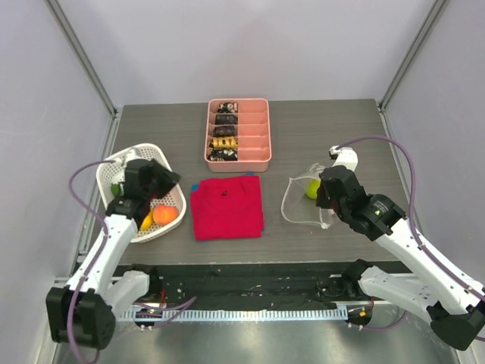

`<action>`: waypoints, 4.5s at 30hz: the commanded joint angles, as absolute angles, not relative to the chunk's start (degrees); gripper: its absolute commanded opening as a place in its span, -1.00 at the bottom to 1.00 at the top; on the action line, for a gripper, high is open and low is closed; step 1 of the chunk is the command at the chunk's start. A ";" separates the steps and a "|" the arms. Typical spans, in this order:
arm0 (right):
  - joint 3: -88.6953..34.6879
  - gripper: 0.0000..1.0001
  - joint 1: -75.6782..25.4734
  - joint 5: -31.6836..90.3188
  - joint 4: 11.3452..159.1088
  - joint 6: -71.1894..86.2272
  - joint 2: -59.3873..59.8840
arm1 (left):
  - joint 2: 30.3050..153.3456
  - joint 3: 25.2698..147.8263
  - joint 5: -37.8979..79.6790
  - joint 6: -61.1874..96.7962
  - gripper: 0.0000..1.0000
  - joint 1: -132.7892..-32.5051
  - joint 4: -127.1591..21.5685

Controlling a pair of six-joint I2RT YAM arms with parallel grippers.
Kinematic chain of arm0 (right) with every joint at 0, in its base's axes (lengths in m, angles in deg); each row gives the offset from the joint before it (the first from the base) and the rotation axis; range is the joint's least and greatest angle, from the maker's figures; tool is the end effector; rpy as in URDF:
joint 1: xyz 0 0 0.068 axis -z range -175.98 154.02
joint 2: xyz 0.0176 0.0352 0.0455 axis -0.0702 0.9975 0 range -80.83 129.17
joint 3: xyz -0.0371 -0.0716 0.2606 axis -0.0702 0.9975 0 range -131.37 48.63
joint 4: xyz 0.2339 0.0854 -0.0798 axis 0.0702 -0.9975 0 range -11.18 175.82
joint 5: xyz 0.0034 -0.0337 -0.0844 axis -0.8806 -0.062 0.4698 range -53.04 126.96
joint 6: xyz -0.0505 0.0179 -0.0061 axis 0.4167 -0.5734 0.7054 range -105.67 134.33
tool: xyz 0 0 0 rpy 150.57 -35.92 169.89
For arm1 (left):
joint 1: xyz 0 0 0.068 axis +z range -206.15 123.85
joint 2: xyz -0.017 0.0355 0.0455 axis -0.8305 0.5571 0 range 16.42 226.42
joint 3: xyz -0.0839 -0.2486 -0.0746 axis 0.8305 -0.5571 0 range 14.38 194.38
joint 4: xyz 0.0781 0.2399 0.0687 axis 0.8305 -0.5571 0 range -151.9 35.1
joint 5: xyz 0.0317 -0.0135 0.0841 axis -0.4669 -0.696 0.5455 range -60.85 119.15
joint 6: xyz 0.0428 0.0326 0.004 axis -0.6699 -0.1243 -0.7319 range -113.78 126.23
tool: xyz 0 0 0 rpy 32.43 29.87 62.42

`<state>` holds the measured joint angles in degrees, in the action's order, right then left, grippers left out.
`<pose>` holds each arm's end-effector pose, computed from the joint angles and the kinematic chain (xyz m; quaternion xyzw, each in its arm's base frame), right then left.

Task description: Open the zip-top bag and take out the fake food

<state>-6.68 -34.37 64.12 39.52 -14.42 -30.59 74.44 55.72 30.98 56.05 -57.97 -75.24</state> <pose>0.1430 0.0925 0.3282 0.0222 0.8904 0.0438 0.4526 0.2196 -0.0059 0.2585 -0.3705 0.8146 -0.1814 0.4077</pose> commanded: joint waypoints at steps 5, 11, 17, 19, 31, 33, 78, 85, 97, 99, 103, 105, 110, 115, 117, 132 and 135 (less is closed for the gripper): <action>-9.11 -0.98 -34.21 59.73 42.05 -15.72 -31.09 | 72.74 54.28 26.87 53.09 -0.38 -93.29 -48.59; -9.55 -0.97 -34.12 56.48 42.32 -16.87 -30.82 | 85.39 59.19 28.27 45.52 -0.49 -112.12 -36.01; -10.78 -0.98 -34.12 52.78 42.23 -18.27 -31.09 | 102.45 68.77 27.31 43.05 -0.55 -116.62 -31.09; -11.14 -0.97 -34.12 52.17 42.14 -18.45 -31.09 | 107.70 71.76 27.48 43.49 -0.58 -116.53 -30.47; -10.52 -0.90 -34.12 47.59 43.99 -21.61 -30.56 | 120.39 77.66 35.38 47.27 -0.51 -116.53 -30.82; -10.69 -0.40 -34.03 49.61 43.46 -21.53 -30.47 | 120.83 77.48 36.27 46.75 -0.47 -116.53 -30.82; 1.96 -0.70 -5.73 35.75 67.10 -23.55 0.03 | 138.67 98.92 39.08 30.04 0.43 -115.30 -45.40; 5.21 -0.95 -5.64 30.73 67.01 -24.42 -2.17 | 140.52 99.54 39.09 29.96 0.43 -114.25 -44.27; 6.71 -0.97 -4.15 31.85 64.91 -23.11 -5.60 | 144.66 102.80 33.90 31.80 -0.16 -113.45 -45.05; 6.71 -0.97 -3.80 33.43 64.38 -23.02 -5.86 | 143.69 101.75 33.98 31.63 -0.37 -113.37 -45.67; 5.92 -0.97 -3.53 39.65 63.68 -22.41 -6.74 | 138.26 99.73 34.60 31.18 -0.87 -113.36 -48.91; 5.30 -0.97 -3.45 41.26 63.33 -21.88 -6.83 | 135.79 97.62 33.38 31.36 -0.95 -113.36 -50.06; 3.19 -0.97 -3.10 44.96 62.27 -20.30 -6.65 | 128.58 92.79 30.91 32.33 -1.00 -113.36 -51.56; 3.72 -0.97 -3.09 43.64 61.83 -19.94 -7.35 | 126.20 89.27 27.50 34.26 -1.00 -113.36 -50.51; 4.33 -0.97 -3.01 44.34 61.74 -19.51 -7.88 | 125.76 88.56 26.17 35.83 -1.00 -113.36 -49.98; 2.05 -0.97 -0.90 49.53 61.39 -17.40 -6.74 | 102.31 77.49 30.71 38.04 -1.00 -113.54 -62.70; 2.14 -0.97 -0.90 48.91 61.48 -17.31 -6.56 | 96.41 75.73 36.85 37.87 -1.00 -113.54 -69.10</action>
<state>4.16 -1.08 47.46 60.70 -18.35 -6.55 102.96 77.40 28.24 38.58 -113.60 -60.99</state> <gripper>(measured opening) 0.020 0.364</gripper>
